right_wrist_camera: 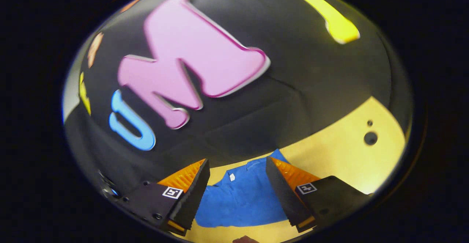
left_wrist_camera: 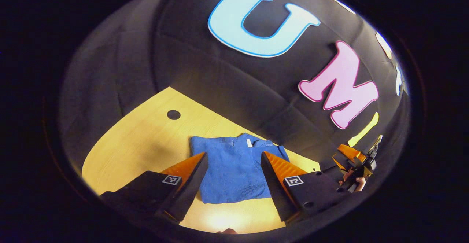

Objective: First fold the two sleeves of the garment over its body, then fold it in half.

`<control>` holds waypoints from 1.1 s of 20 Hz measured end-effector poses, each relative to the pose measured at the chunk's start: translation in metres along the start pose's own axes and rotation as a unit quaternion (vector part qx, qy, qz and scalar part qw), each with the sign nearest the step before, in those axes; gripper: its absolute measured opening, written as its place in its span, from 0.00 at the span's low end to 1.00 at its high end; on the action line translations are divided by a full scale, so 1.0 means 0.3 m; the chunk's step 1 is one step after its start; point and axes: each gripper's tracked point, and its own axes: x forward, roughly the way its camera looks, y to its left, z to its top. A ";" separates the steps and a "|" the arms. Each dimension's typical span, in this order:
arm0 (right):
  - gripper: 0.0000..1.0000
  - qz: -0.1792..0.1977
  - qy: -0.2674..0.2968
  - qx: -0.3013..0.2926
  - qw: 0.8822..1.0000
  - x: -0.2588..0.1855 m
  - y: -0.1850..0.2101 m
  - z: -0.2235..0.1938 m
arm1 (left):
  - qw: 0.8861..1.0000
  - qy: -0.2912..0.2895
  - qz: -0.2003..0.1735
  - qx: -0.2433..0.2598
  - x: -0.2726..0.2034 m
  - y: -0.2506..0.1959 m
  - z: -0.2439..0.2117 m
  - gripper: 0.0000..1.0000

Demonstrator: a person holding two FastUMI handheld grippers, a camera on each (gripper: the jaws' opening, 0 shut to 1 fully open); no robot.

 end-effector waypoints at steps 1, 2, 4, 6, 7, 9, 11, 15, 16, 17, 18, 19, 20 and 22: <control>0.97 0.003 -0.003 -0.030 1.000 -0.067 0.043 -0.017 | 1.000 -0.017 0.010 0.011 -0.060 -0.028 -0.016 0.85; 0.97 0.010 0.002 -0.058 0.998 -0.143 0.092 -0.048 | 0.999 -0.028 0.016 0.021 -0.111 -0.064 -0.037 0.85; 0.97 0.013 0.003 -0.109 0.994 -0.269 0.155 -0.088 | 0.997 -0.052 0.031 0.042 -0.226 -0.130 -0.070 0.85; 0.97 0.006 -0.012 -0.161 0.987 -0.388 0.209 -0.127 | 0.992 -0.082 0.052 0.083 -0.341 -0.187 -0.097 0.85; 0.97 0.011 -0.016 -0.178 0.984 -0.455 0.254 -0.162 | 0.988 -0.095 0.062 0.109 -0.406 -0.210 -0.114 0.85; 0.97 0.021 -0.027 -0.215 0.976 -0.590 0.345 -0.230 | 0.975 -0.134 0.079 0.158 -0.540 -0.273 -0.130 0.84; 0.98 0.043 -0.053 -0.253 0.965 -0.713 0.455 -0.267 | 0.965 -0.162 0.089 0.185 -0.674 -0.353 -0.175 0.84; 0.96 0.080 -0.102 -0.283 0.950 -0.949 0.628 -0.314 | 0.952 -0.214 0.078 0.207 -0.899 -0.505 -0.259 0.85; 0.96 0.082 -0.112 -0.289 0.947 -0.992 0.651 -0.310 | 0.945 -0.233 0.079 0.217 -0.944 -0.520 -0.252 0.83; 0.96 0.087 -0.119 -0.291 0.945 -1.030 0.669 -0.306 | 0.937 -0.244 0.087 0.233 -0.990 -0.528 -0.272 0.84; 0.96 0.093 -0.123 -0.289 0.945 -1.060 0.690 -0.305 | 0.931 -0.251 0.097 0.247 -1.027 -0.538 -0.289 0.82; 0.96 0.099 -0.127 -0.286 0.945 -1.089 0.704 -0.298 | 0.925 -0.257 0.100 0.260 -1.054 -0.564 -0.292 0.82; 0.96 0.103 -0.130 -0.284 0.945 -1.111 0.715 -0.285 | 0.925 -0.261 0.099 0.260 -1.075 -0.595 -0.298 0.82; 0.96 0.112 -0.128 -0.298 0.939 -1.141 0.728 -0.263 | 0.934 -0.266 0.092 0.221 -1.097 -0.622 -0.298 0.80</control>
